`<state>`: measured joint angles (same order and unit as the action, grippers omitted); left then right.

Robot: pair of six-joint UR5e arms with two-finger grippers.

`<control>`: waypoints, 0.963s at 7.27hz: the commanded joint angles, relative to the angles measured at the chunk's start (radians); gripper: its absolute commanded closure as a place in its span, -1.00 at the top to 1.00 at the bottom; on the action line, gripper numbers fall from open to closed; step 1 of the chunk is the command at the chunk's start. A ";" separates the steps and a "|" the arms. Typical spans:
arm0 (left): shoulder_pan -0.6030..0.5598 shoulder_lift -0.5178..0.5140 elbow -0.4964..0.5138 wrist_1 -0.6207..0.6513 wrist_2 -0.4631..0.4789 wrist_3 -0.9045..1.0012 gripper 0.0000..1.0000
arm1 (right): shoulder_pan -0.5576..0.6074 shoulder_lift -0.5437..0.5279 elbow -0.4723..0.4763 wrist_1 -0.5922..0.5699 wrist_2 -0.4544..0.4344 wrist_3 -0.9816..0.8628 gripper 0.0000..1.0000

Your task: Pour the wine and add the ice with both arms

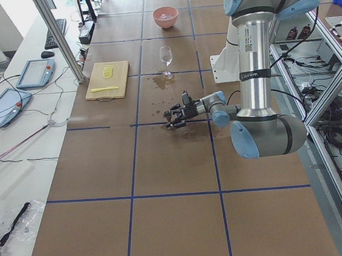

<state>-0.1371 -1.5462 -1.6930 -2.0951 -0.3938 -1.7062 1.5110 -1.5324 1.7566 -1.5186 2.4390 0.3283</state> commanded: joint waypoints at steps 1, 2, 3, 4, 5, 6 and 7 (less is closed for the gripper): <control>-0.001 0.000 0.004 -0.002 0.000 -0.001 0.04 | 0.001 0.000 0.004 0.000 0.000 0.000 1.00; -0.001 0.000 0.001 -0.003 0.000 -0.001 -0.63 | 0.001 0.000 0.004 0.000 0.000 0.000 1.00; -0.001 0.001 -0.004 -0.005 0.000 -0.003 -1.00 | 0.000 0.000 0.003 0.000 0.000 0.000 1.00; -0.007 0.001 -0.023 -0.005 0.000 -0.001 -1.00 | 0.001 0.000 0.003 0.000 0.000 0.000 1.00; -0.012 0.005 -0.063 -0.005 0.000 0.000 -1.00 | 0.001 0.000 0.001 0.000 0.000 0.000 1.00; -0.022 0.005 -0.098 -0.005 0.000 0.006 -1.00 | 0.001 0.000 0.000 0.000 -0.001 0.000 1.00; -0.041 0.002 -0.117 -0.005 0.000 0.026 -1.00 | 0.000 0.000 0.001 0.005 -0.005 0.000 1.00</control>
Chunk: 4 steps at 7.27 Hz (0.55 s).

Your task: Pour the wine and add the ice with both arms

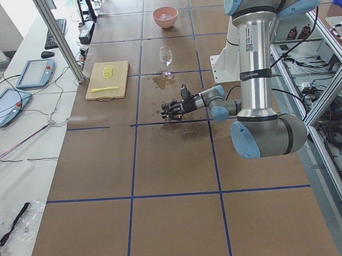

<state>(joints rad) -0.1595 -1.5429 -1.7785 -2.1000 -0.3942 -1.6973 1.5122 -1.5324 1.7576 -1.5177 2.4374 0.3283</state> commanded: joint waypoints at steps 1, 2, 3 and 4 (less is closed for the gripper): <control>-0.038 -0.005 -0.059 0.000 0.000 0.083 -1.00 | -0.006 0.000 0.002 0.007 -0.001 -0.002 1.00; -0.054 -0.006 -0.124 0.000 0.000 0.179 -1.00 | -0.006 0.000 0.005 0.010 0.005 0.000 1.00; -0.070 -0.046 -0.130 0.000 0.000 0.256 -1.00 | -0.007 0.000 0.005 0.010 0.005 0.002 1.00; -0.096 -0.109 -0.131 -0.002 -0.002 0.302 -1.00 | -0.012 0.000 0.005 0.010 0.002 0.000 1.00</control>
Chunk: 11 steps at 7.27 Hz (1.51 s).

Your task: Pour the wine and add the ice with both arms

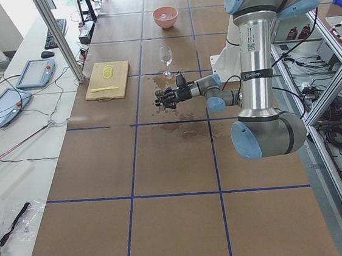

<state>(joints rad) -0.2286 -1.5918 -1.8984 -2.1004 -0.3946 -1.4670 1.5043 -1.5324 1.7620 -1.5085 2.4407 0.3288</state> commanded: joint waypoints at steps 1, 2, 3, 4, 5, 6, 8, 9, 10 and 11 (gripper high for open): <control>-0.032 -0.133 -0.011 -0.001 -0.004 0.153 -1.00 | -0.010 0.000 0.001 0.002 -0.003 0.000 1.00; -0.043 -0.192 -0.013 -0.001 -0.051 0.324 -1.00 | -0.018 0.005 0.002 0.002 -0.005 0.001 1.00; -0.043 -0.262 -0.013 -0.001 -0.056 0.362 -1.00 | -0.032 0.009 0.005 0.002 -0.006 0.001 1.00; -0.037 -0.298 -0.014 0.000 -0.103 0.384 -1.00 | -0.038 0.018 0.014 0.001 -0.008 0.001 1.00; -0.037 -0.322 -0.021 0.000 -0.136 0.474 -1.00 | -0.047 0.018 0.042 0.001 -0.011 0.039 1.00; -0.035 -0.326 -0.040 0.000 -0.138 0.497 -1.00 | -0.094 0.015 0.104 0.002 -0.034 0.179 1.00; -0.034 -0.343 -0.053 0.000 -0.167 0.501 -1.00 | -0.177 -0.030 0.210 0.002 -0.086 0.309 1.00; -0.029 -0.346 -0.057 0.000 -0.188 0.501 -1.00 | -0.199 -0.076 0.258 0.002 -0.098 0.326 1.00; -0.023 -0.350 -0.060 0.000 -0.190 0.501 -1.00 | -0.237 -0.122 0.284 0.017 -0.147 0.344 1.00; -0.009 -0.355 -0.059 0.003 -0.190 0.501 -1.00 | -0.295 -0.203 0.284 0.151 -0.207 0.396 1.00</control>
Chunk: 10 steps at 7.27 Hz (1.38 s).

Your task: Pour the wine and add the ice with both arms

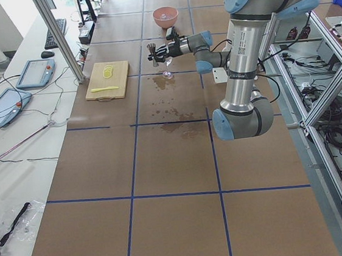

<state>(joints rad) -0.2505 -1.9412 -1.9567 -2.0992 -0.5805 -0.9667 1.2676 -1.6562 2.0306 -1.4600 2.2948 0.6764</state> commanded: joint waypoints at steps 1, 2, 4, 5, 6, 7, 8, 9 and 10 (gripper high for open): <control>0.017 -0.015 -0.004 0.004 -0.037 0.002 -1.00 | -0.130 -0.136 0.014 0.224 -0.134 0.143 1.00; 0.017 -0.030 -0.010 0.007 -0.063 0.053 -1.00 | -0.160 -0.163 0.008 0.248 -0.143 0.147 1.00; 0.060 -0.051 -0.011 0.011 -0.064 0.080 -1.00 | -0.183 -0.178 0.005 0.253 -0.144 0.152 1.00; 0.075 -0.064 -0.011 0.014 -0.062 0.113 -1.00 | -0.185 -0.180 0.003 0.253 -0.144 0.150 1.00; 0.091 -0.091 -0.005 0.015 -0.064 0.190 -1.00 | -0.186 -0.180 0.003 0.253 -0.144 0.152 1.00; 0.099 -0.093 -0.002 0.016 -0.062 0.245 -1.00 | -0.186 -0.180 0.003 0.254 -0.143 0.152 1.00; 0.099 -0.091 0.010 0.018 -0.056 0.352 -1.00 | -0.186 -0.179 0.003 0.254 -0.141 0.153 1.00; 0.099 -0.091 0.013 0.019 -0.053 0.396 -1.00 | -0.186 -0.177 0.003 0.254 -0.141 0.153 1.00; 0.099 -0.093 0.013 0.057 -0.024 0.463 -1.00 | -0.186 -0.175 0.003 0.254 -0.141 0.155 1.00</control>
<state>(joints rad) -0.1527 -2.0325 -1.9462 -2.0724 -0.6289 -0.5863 1.0815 -1.8334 2.0341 -1.2058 2.1534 0.8300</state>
